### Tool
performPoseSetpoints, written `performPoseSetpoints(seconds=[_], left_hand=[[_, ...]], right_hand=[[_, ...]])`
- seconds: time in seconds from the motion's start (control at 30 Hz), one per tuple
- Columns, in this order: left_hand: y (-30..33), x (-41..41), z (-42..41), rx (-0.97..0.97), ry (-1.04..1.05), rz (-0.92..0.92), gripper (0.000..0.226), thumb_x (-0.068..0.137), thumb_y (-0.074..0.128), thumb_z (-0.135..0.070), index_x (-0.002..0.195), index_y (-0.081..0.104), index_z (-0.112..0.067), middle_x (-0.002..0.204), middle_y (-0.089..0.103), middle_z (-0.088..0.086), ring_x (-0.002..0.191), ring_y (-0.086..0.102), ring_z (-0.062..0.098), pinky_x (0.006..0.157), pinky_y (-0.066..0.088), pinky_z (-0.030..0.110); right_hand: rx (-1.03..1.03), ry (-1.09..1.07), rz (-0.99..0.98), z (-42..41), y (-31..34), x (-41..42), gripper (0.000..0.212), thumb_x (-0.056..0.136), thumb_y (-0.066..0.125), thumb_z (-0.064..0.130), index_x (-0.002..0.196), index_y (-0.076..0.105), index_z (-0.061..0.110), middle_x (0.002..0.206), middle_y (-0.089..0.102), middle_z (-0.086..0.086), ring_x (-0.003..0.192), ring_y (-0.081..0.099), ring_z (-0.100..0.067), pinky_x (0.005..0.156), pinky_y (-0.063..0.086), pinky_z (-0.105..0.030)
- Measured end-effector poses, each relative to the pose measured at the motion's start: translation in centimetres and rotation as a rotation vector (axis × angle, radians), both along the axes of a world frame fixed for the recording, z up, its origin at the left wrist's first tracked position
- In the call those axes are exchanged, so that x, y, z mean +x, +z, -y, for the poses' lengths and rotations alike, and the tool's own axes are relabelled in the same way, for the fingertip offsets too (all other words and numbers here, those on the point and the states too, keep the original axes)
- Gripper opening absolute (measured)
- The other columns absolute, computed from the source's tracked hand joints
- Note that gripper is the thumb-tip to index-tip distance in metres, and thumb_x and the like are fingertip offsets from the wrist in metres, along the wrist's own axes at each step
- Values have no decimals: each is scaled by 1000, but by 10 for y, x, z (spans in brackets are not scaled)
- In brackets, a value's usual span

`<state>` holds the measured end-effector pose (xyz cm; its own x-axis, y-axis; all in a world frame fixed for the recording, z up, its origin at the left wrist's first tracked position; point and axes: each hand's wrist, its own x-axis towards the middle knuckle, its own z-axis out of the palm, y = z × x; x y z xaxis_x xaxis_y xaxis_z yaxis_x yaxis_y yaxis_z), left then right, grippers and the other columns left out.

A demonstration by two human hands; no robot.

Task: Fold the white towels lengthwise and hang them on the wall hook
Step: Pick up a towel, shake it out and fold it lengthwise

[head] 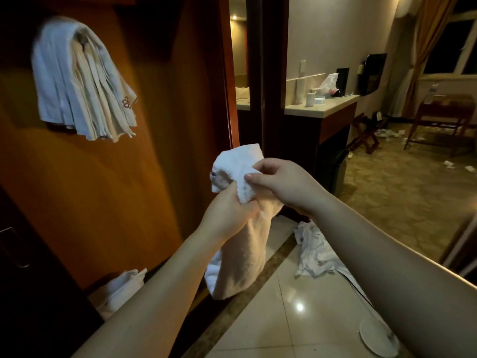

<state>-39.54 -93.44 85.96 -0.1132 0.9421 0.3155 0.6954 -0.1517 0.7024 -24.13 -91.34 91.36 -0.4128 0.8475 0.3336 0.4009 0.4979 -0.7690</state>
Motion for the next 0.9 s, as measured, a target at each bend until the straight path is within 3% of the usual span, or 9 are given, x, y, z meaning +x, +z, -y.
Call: performPoseSetpoints(seconds=[0.1, 0.2, 0.27, 0.37, 0.53, 0.6, 0.7, 0.8, 0.9], left_hand=[[-1, -4, 5, 2, -99, 137, 15, 90, 67, -23, 92, 59, -35, 80, 64, -4, 76, 63, 9, 67, 50, 25], [-3, -7, 13, 42, -190, 310, 29, 91, 65, -18, 97, 63, -47, 93, 70, -15, 85, 66, 2, 78, 54, 30], [-2, -5, 14, 37, -202, 305, 36, 92, 63, -17, 96, 64, -53, 96, 70, -20, 88, 66, -1, 81, 54, 30], [-1, -4, 11, 13, -210, 299, 23, 90, 63, -19, 100, 67, -39, 92, 71, -16, 85, 67, 1, 76, 53, 31], [1, -6, 12, -31, -224, 229, 27, 80, 73, -28, 107, 69, -28, 91, 73, -7, 87, 68, 9, 82, 57, 40], [0, -7, 11, -38, -198, 208, 31, 75, 73, -25, 106, 69, -25, 90, 73, -4, 87, 68, 11, 83, 57, 42], [-3, -15, 6, -114, -227, 279, 35, 73, 69, -26, 108, 70, -28, 96, 74, -1, 91, 70, 15, 81, 55, 37], [-7, -26, 0, -276, -309, 635, 41, 80, 73, -44, 118, 69, -29, 100, 77, -4, 89, 74, 11, 78, 55, 34], [-13, -34, -10, -399, -339, 1104, 59, 93, 45, -67, 115, 76, -21, 111, 76, 4, 106, 71, 23, 88, 53, 42]], right_hand=[[88, 15, -16, 2, 1, -3, 10, 96, 64, 38, 86, 63, 40, 85, 65, 17, 82, 59, 8, 69, 41, -20], [133, 49, 80, 0, -1, -4, 13, 94, 66, 38, 100, 53, 39, 88, 63, 16, 82, 59, 8, 65, 42, -14], [98, 101, 136, -3, 0, -3, 46, 89, 71, 41, 124, 42, 41, 97, 59, 23, 87, 61, 6, 69, 45, -11], [244, 141, 329, -12, 1, 1, 85, 83, 74, 43, 150, 22, 49, 113, 49, 31, 102, 55, 1, 82, 43, -18], [312, 109, 684, -30, 5, 18, 84, 76, 76, 60, 148, 35, 46, 150, 27, 12, 139, 25, -18, 111, 30, -42], [297, 127, 650, -32, 2, 20, 77, 76, 77, 53, 143, 42, 41, 144, 39, 13, 131, 39, -15, 104, 37, -37], [383, 36, 577, -34, -3, 19, 42, 85, 71, 35, 124, 57, 34, 109, 54, 17, 104, 59, -14, 77, 46, -28], [385, -24, 479, -31, -11, 10, 21, 87, 63, 24, 100, 53, 37, 90, 56, 16, 86, 61, -13, 70, 50, -34], [386, -32, 337, -28, -23, 0, 23, 89, 59, 19, 94, 49, 38, 84, 56, 14, 74, 57, -4, 62, 44, -26]])
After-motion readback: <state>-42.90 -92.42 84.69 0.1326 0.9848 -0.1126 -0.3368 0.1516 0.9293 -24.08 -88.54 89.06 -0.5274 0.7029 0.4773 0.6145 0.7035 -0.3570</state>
